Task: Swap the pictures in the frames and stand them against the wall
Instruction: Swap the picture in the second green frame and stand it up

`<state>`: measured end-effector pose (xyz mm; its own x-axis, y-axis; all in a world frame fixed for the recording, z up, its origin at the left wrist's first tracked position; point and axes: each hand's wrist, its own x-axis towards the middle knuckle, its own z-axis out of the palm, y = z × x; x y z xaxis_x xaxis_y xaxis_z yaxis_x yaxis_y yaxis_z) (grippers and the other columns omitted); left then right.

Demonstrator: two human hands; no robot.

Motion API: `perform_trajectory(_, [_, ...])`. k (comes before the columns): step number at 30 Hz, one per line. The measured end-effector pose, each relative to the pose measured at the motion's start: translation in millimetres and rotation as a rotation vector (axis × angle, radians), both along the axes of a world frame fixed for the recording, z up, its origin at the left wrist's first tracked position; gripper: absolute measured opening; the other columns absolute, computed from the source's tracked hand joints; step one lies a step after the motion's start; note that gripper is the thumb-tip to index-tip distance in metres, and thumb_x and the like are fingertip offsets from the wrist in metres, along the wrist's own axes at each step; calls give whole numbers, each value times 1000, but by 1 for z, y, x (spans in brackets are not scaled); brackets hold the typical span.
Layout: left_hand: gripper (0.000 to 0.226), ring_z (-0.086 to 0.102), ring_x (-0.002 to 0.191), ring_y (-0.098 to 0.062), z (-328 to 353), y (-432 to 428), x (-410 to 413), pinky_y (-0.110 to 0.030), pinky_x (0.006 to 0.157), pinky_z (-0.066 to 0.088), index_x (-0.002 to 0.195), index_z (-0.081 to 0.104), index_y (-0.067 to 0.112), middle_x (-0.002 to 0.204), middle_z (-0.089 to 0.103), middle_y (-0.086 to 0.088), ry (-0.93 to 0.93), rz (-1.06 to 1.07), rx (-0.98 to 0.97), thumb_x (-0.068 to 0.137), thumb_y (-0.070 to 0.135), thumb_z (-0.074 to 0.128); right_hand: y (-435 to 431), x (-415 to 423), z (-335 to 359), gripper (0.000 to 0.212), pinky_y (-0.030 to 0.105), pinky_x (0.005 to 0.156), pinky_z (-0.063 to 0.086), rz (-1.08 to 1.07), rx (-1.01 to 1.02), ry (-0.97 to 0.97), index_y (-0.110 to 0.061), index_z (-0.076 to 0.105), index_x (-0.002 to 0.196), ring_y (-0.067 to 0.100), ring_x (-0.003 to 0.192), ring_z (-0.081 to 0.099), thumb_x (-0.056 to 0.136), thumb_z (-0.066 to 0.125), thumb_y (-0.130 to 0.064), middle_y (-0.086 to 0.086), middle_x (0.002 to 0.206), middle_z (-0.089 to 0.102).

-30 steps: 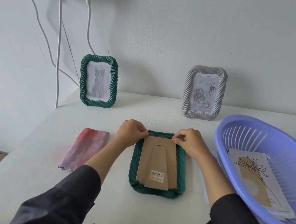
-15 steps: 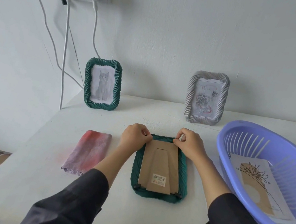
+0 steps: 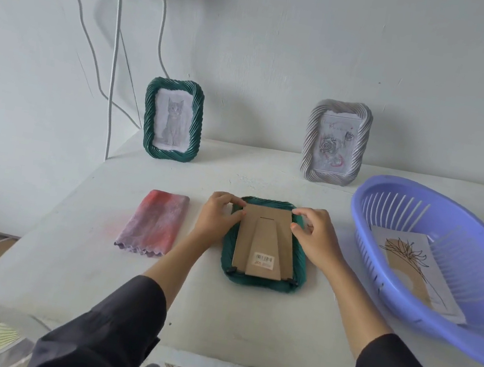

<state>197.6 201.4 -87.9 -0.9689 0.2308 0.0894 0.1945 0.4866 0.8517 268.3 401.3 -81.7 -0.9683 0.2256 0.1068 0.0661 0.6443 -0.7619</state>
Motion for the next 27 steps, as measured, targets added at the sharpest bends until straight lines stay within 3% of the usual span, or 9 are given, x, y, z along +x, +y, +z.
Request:
perform_trajectory(2, [8, 46, 112, -12, -3, -7, 11, -24, 98, 33, 91, 70, 17, 119, 50, -1, 2, -44, -7, 83, 18, 67, -4, 18, -3, 20, 19, 85, 31, -10, 31, 25, -14, 63, 104, 18, 103, 49, 85, 60, -11, 8, 110, 50])
perform_trajectory(7, [5, 44, 113, -11, -6, -28, 43, -28, 103, 33, 83, 74, 20, 113, 47, 4, 15, -162, -44, 78, 19, 73, -11, 67, -11, 10, 18, 80, 31, 14, 61, 50, -10, 68, 91, 19, 99, 51, 84, 62, -9, 3, 98, 48])
perform_trajectory(12, [21, 40, 118, -10, -4, -44, 68, -24, 102, 31, 93, 74, 28, 120, 44, 8, -5, -286, -125, 72, 29, 78, -17, 93, -17, 25, 13, 89, 27, 66, 36, 3, -12, 65, 110, 12, 113, 45, 85, 64, -19, -1, 112, 44])
perform_trajectory(15, [28, 39, 117, -14, -3, -46, 76, -23, 98, 32, 97, 73, 28, 125, 38, 9, 41, -301, -168, 69, 29, 80, -17, 100, -18, 37, 18, 98, 25, 116, 55, -14, -19, 63, 113, 8, 118, 37, 78, 72, -27, -3, 119, 40])
perform_trajectory(21, [27, 41, 115, -18, -1, -46, 83, -22, 94, 33, 93, 75, 23, 124, 40, 9, 62, -287, -160, 67, 22, 82, -17, 99, -21, 32, 26, 93, 35, 99, 102, 41, -16, 67, 98, 20, 111, 48, 69, 80, -24, 1, 109, 50])
perform_trajectory(27, [25, 38, 110, -12, 0, -44, 83, -16, 91, 26, 90, 76, 18, 110, 45, 12, 73, -276, -155, 67, 22, 82, -19, 96, -21, 27, 30, 89, 39, 88, 70, 51, -20, 68, 90, 22, 104, 51, 67, 81, -23, 0, 100, 52])
